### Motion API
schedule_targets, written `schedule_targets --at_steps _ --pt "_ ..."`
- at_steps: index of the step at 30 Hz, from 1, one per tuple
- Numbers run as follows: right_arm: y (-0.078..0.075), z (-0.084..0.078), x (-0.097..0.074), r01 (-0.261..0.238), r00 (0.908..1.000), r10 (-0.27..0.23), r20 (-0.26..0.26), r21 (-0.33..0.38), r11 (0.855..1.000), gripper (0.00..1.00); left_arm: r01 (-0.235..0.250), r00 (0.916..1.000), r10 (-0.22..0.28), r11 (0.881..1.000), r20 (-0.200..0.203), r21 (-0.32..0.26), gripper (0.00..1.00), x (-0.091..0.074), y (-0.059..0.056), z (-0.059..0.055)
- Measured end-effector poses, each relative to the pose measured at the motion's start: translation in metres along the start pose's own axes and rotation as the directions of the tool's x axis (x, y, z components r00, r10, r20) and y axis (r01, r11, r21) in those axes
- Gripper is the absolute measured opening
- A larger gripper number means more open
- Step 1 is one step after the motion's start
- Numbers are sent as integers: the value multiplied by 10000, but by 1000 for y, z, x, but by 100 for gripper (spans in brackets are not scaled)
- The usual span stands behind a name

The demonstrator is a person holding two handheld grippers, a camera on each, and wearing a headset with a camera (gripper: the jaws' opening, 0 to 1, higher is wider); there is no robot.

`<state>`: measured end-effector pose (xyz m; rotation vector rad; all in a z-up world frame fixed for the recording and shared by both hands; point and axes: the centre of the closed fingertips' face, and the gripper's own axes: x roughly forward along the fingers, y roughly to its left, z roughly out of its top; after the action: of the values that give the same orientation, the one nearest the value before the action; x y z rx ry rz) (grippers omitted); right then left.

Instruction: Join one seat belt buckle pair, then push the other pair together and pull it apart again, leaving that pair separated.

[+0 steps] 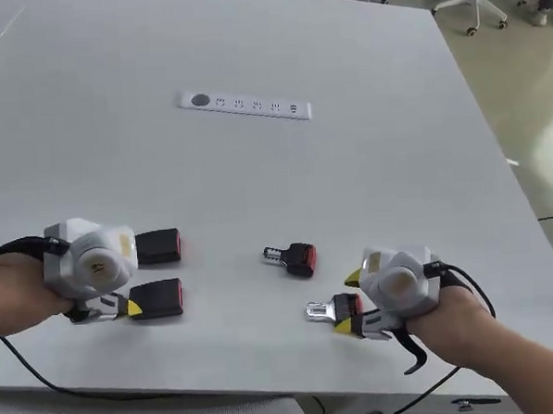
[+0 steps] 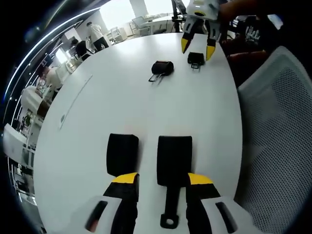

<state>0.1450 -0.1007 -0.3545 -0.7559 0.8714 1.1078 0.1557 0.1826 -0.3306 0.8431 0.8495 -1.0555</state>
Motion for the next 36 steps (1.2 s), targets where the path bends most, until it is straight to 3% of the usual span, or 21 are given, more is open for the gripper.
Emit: schedule_targets --at_steps 13,20,23,25,30,36 --pt "1 -13 5 -374 9986 373 -367 -13 9993 39 683 9977 -683 9946 -29 782 18 2 -10 11" --pt "1 -16 7 -502 9970 489 -605 -200 9985 37 721 9973 -706 9936 -204 866 18 1 -11 10" --pt "1 -15 7 -497 9967 477 -658 -294 9983 37 686 9974 -674 9962 -252 531 20 0 -12 9" --pt "0 -15 7 -465 9970 448 -636 -250 9986 37 711 9974 -716 9967 -118 -380 21 -1 -13 10" --pt "0 -13 8 -405 9977 396 -543 -145 9991 37 605 9979 -627 9911 -152 -1186 23 0 -9 7" --pt "2 -12 8 -405 9980 397 -499 -145 9991 37 512 9983 -544 9909 -229 -1242 25 5 -6 1"
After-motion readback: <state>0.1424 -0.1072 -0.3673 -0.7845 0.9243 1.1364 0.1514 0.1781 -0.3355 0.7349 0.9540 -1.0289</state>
